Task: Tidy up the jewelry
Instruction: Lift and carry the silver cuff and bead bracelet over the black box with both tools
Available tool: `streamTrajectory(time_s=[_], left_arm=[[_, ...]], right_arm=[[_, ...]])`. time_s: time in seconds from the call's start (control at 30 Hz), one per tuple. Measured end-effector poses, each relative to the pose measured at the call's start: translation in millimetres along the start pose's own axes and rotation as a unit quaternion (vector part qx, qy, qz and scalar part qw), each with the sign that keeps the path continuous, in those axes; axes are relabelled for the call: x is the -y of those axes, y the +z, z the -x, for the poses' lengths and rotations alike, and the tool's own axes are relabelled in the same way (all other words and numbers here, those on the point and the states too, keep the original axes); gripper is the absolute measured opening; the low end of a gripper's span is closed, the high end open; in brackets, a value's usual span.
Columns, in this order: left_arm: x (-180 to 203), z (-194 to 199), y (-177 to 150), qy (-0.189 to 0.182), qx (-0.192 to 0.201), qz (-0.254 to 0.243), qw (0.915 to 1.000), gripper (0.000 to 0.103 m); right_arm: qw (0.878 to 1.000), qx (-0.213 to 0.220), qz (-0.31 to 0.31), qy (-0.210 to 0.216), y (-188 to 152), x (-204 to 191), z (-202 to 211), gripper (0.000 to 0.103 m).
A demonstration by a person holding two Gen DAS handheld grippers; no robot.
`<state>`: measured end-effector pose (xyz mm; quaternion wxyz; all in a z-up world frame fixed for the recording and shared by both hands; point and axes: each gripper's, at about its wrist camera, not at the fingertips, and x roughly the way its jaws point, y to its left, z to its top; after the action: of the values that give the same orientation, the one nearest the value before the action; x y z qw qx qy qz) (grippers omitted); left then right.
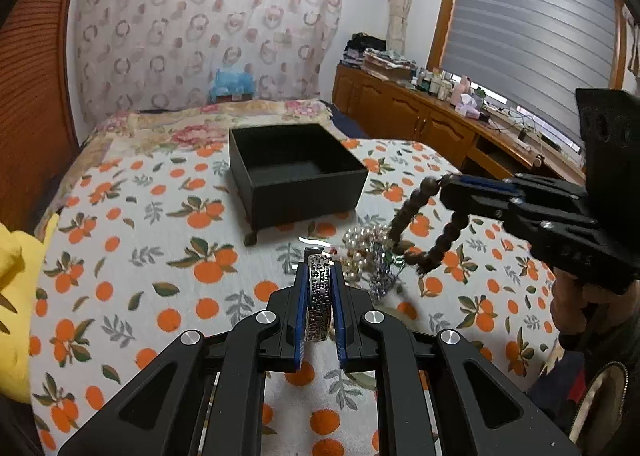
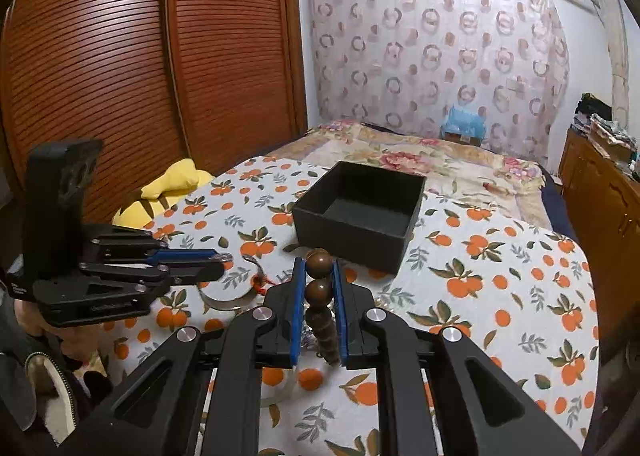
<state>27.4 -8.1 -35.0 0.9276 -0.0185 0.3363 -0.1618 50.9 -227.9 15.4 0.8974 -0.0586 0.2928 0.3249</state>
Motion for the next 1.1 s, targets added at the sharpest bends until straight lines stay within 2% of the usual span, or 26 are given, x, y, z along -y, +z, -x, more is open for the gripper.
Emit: streamTrajectory(time_s=[0.23,0.43,0.7,0.73,0.8,0.83,0.97,1.1], left_arm=[[-3.3,5.5,7.5,0.005,-0.012,-0.01,0.9999,0.01],[-17.6,-15.4,-1.9,0.026,-0.056,-0.013,0.998,0.01],[-42.4,-40.8,19.8,0.071,-0.054,-0.014,0.996,0.011],[-44.7,-43.5,22.6,0.076,-0.054,-0.015,0.9955,0.011],[-53.7,-51.1,29.9,0.096,-0.058,-0.014,0.9936,0.023],[-56.2,-51.4,31.1,0.1,-0.057,-0.013,0.9933,0.034],[-65.9,-41.0,29.4,0.103,-0.05,-0.001,0.9934,0.035],[-64.0,-31.7,11.1,0.09,-0.064,0.011,0.9938,0.035]], right_arm=[[1.0,-0.009,-0.001,-0.002,-4.0,-0.6,-9.5,0.015],[1.0,-0.02,-0.003,-0.009,-8.0,-0.5,-19.6,0.015],[1.0,-0.025,-0.004,-0.01,-11.2,1.2,-23.5,0.015],[1.0,-0.025,-0.005,-0.01,-11.5,1.3,-24.0,0.015],[1.0,-0.025,-0.007,-0.01,-12.2,2.2,-24.3,0.015],[1.0,-0.026,-0.007,-0.01,-12.7,2.3,-24.5,0.015],[1.0,-0.027,-0.006,-0.009,-14.0,2.8,-26.0,0.015],[1.0,-0.027,-0.008,-0.01,-14.5,2.8,-26.4,0.015]])
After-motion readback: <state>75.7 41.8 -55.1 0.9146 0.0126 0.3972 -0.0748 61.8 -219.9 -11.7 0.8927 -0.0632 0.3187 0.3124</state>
